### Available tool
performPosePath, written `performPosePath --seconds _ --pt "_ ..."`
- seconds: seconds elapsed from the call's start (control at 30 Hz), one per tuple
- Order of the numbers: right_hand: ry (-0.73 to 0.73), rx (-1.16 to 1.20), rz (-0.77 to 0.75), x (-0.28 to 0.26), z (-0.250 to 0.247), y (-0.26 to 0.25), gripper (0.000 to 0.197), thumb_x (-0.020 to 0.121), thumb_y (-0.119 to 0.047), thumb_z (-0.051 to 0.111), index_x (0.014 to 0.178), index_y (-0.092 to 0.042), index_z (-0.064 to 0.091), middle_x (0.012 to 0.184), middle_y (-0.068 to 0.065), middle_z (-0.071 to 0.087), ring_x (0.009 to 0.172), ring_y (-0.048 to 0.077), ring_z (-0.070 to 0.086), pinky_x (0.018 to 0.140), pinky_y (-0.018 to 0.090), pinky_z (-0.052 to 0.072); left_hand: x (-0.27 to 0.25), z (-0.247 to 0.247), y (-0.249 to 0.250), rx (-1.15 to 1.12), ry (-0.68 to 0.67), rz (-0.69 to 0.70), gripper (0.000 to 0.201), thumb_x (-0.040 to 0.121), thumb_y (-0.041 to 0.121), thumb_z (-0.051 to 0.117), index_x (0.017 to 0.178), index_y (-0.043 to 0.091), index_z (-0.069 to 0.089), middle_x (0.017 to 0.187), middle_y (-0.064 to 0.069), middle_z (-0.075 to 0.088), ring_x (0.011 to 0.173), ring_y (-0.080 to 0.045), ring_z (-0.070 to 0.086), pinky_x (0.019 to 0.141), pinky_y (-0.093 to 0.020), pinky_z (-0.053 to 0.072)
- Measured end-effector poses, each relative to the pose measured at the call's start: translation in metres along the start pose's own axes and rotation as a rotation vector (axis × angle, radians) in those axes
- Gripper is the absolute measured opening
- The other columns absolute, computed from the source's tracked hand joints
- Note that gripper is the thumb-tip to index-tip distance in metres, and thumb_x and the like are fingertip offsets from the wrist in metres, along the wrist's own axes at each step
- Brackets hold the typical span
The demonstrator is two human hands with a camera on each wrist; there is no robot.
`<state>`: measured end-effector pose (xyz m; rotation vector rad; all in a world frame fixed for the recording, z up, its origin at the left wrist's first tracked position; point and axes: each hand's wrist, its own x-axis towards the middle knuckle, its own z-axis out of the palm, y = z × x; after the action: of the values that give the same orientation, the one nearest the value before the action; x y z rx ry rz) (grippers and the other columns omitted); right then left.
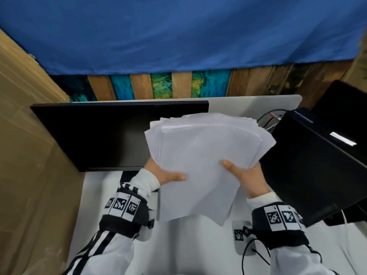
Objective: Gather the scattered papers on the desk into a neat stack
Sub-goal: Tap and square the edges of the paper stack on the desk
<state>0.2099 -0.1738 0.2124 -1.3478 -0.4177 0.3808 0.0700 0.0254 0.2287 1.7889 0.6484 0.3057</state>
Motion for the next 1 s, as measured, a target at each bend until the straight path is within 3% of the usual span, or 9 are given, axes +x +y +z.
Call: performPosePath --seconds 0.1,0.23,0.33,0.4,0.6,0.67,0.73,0.83,1.0 --pt "-0.066 -0.026 -0.052 -0.003 -0.011 -0.018 0.052 0.061 -0.013 0.076 0.111 -0.012 0.061 0.099 -0.003 0.073 0.092 0.01 0.07 0.074 0.023 0.058 0.0 -0.018 0.004 0.075 -0.056 0.03 0.086 0.038 0.02 0.091 0.114 0.019 0.052 0.103 0.013 0.06 0.101 -0.006 0.055 0.09 -0.021 0.042" --pt "-0.285 -0.233 0.093 -0.008 -0.024 -0.003 0.043 0.064 -0.002 0.078 0.096 -0.029 0.065 0.087 -0.022 0.074 0.087 -0.006 0.068 0.073 0.01 0.054 -0.001 -0.013 -0.012 0.069 -0.073 -0.039 0.082 0.051 0.008 0.088 0.123 0.015 0.051 0.103 0.014 0.059 0.1 0.001 0.056 0.093 -0.022 0.046" --pt "-0.322 -0.287 0.168 -0.011 -0.028 0.016 0.05 0.065 0.0 0.079 0.104 -0.027 0.064 0.093 -0.019 0.072 0.087 -0.011 0.065 0.069 0.003 0.049 -0.005 0.006 -0.037 0.157 -0.013 -0.131 0.094 0.043 0.032 0.09 0.126 0.021 0.049 0.115 0.007 0.056 0.109 -0.01 0.054 0.083 -0.015 0.045" --pt "-0.271 -0.216 0.165 -0.012 -0.029 0.022 0.05 0.066 0.004 0.077 0.11 -0.017 0.064 0.095 -0.011 0.073 0.086 -0.004 0.068 0.068 0.006 0.05 -0.008 0.014 -0.048 0.035 0.063 -0.205 0.101 0.034 0.047 0.085 0.126 0.024 0.051 0.122 0.0 0.058 0.114 -0.017 0.056 0.084 -0.023 0.047" --pt "-0.18 -0.177 0.03 -0.01 -0.012 0.019 0.036 0.071 0.006 0.072 0.092 -0.023 0.07 0.088 -0.011 0.076 0.088 0.006 0.07 0.077 0.017 0.055 -0.014 0.034 -0.032 -0.201 0.175 -0.143 0.077 0.055 0.034 0.085 0.123 0.018 0.053 0.117 -0.002 0.063 0.104 -0.014 0.063 0.078 -0.018 0.05" --pt "-0.211 -0.158 0.003 -0.009 -0.011 0.01 0.036 0.072 0.008 0.071 0.095 -0.021 0.07 0.088 -0.013 0.076 0.088 0.004 0.07 0.076 0.015 0.054 -0.015 0.029 -0.02 -0.216 0.203 -0.094 0.048 0.064 0.024 0.083 0.107 0.022 0.061 0.097 0.003 0.067 0.081 0.003 0.066 0.064 -0.008 0.05" --pt "-0.237 -0.171 0.005 -0.008 -0.016 0.007 0.035 0.071 0.007 0.071 0.094 -0.02 0.069 0.084 -0.017 0.076 0.084 -0.002 0.069 0.073 0.012 0.051 -0.019 0.021 -0.011 -0.286 0.215 -0.035 0.026 0.066 0.018 0.081 0.087 0.024 0.067 0.078 0.007 0.068 0.059 0.008 0.064 0.06 -0.014 0.05" --pt "-0.208 -0.231 0.037 -0.009 -0.022 0.015 0.028 0.068 0.001 0.077 0.094 -0.01 0.071 0.087 -0.003 0.076 0.086 0.007 0.07 0.075 0.02 0.052 -0.023 0.022 -0.009 -0.337 0.309 0.049 0.033 0.065 0.018 0.079 0.097 0.016 0.07 0.083 0.001 0.069 0.071 -0.006 0.065 0.071 -0.027 0.054" --pt "-0.135 -0.187 0.051 -0.012 -0.023 0.026 0.04 0.067 0.0 0.078 0.106 -0.005 0.067 0.099 0.003 0.075 0.093 0.015 0.07 0.081 0.02 0.055 -0.029 0.036 -0.004 -0.351 0.557 0.148 0.03 0.064 0.012 0.081 0.091 0.016 0.069 0.079 0.009 0.064 0.069 -0.001 0.061 0.067 -0.018 0.055"
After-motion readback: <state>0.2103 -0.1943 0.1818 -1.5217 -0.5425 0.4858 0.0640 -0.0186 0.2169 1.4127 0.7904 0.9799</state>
